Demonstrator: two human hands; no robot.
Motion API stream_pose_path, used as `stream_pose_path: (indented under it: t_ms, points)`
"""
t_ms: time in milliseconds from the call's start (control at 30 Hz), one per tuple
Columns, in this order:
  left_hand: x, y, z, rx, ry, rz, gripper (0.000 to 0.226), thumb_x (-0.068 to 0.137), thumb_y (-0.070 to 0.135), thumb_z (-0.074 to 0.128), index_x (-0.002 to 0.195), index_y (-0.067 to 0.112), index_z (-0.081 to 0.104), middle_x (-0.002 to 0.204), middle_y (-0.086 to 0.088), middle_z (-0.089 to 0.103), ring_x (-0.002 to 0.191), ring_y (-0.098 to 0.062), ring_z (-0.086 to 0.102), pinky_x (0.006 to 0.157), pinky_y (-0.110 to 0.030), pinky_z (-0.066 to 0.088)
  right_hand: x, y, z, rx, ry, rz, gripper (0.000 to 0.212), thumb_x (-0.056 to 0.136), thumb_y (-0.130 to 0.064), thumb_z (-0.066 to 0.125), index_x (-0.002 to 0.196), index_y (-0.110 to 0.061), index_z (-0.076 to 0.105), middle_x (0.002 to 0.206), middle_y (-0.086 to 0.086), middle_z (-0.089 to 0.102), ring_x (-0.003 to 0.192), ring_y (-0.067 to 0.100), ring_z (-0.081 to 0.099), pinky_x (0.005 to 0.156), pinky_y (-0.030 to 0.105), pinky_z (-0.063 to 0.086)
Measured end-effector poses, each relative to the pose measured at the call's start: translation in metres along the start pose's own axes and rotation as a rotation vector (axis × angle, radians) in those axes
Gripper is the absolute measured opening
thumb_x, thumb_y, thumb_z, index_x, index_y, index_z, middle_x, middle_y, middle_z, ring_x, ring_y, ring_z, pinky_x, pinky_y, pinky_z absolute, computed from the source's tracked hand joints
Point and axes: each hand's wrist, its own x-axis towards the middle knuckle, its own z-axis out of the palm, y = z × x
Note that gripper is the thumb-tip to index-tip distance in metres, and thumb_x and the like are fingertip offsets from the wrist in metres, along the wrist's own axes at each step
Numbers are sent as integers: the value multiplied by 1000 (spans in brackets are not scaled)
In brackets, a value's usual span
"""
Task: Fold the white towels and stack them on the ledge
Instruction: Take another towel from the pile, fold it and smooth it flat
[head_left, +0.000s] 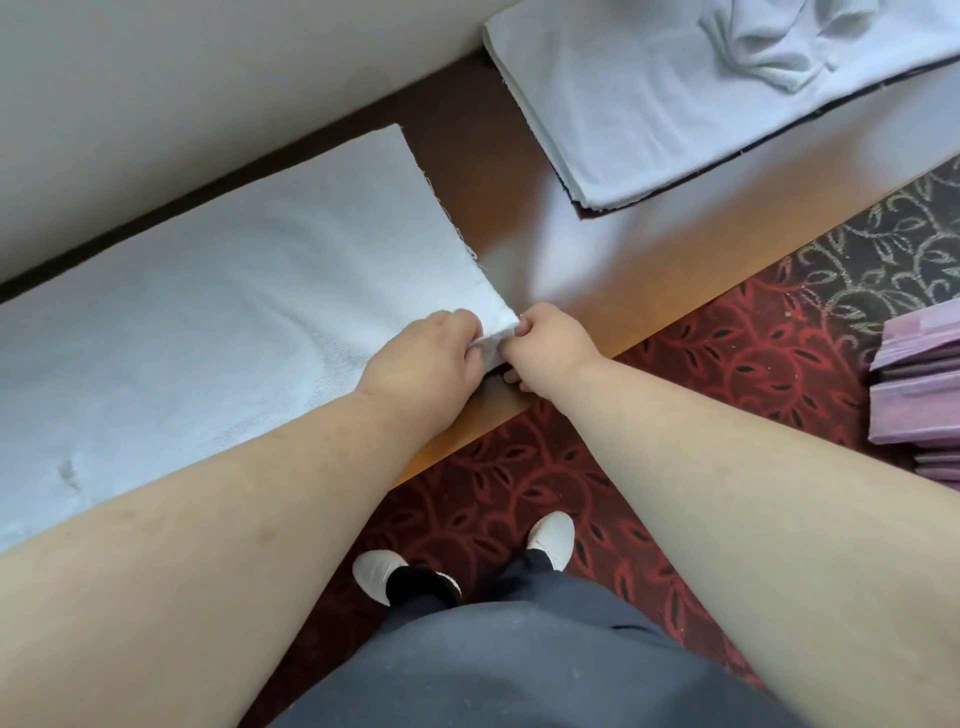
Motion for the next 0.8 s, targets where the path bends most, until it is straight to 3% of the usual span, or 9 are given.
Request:
stream_pose_path:
  t_ms: [133,200,300,400,500,600,700,800]
  points:
    - [-3,-13,14,62,-206,-14,12,95,32,46,101,25,54,96,2,57,85,-23,55,68,-35,45,0,4,-2,134,-11,69,11,84,-12,53,87,-20,45,89,10,67,69,20,74,61,36,62]
    - [-5,-16,17,40,-204,-20,12,96,35,46,99,28,55,93,4,56,85,-22,57,67,-34,45,1,2,-4,212,-43,115,7,88,-14,49,91,-20,49,95,7,66,65,15,73,53,27,57]
    - [-7,-16,17,29,-223,6,19,97,37,47,108,32,61,106,7,59,98,-17,57,82,-34,48,3,-1,-8,362,-96,228,23,92,-30,48,110,-19,55,102,4,65,70,18,71,61,31,60]
    - [-9,-13,12,-45,-268,10,27,97,36,44,116,34,62,114,10,61,105,-13,58,84,-28,45,6,3,-5,83,-88,127,37,85,-48,65,109,-20,58,98,2,68,80,20,72,72,38,62]
    - [-7,-18,-3,-20,-87,7,30,95,32,44,121,33,61,120,9,60,113,-14,53,90,-27,42,7,6,1,-51,-60,56,17,87,-36,68,96,-22,62,88,4,72,78,24,73,76,45,61]
    - [4,-31,-21,51,25,-94,42,97,33,42,139,31,44,145,4,42,134,-18,35,108,-33,31,9,6,-2,-37,-28,39,13,89,-33,68,97,-25,61,90,-1,68,78,24,72,79,45,60]
    - [27,-46,-35,128,-145,-259,61,97,45,41,152,30,20,161,-1,13,147,-22,11,117,-38,16,12,7,-9,-49,63,-17,14,90,-30,66,101,-28,58,96,-6,64,86,20,67,79,37,56]
    - [48,-63,-41,200,-247,-259,65,93,54,43,151,33,22,160,-1,13,146,-25,13,115,-41,20,18,5,-17,-31,190,-35,15,90,-29,63,103,-31,56,94,-9,62,84,10,60,64,24,43]
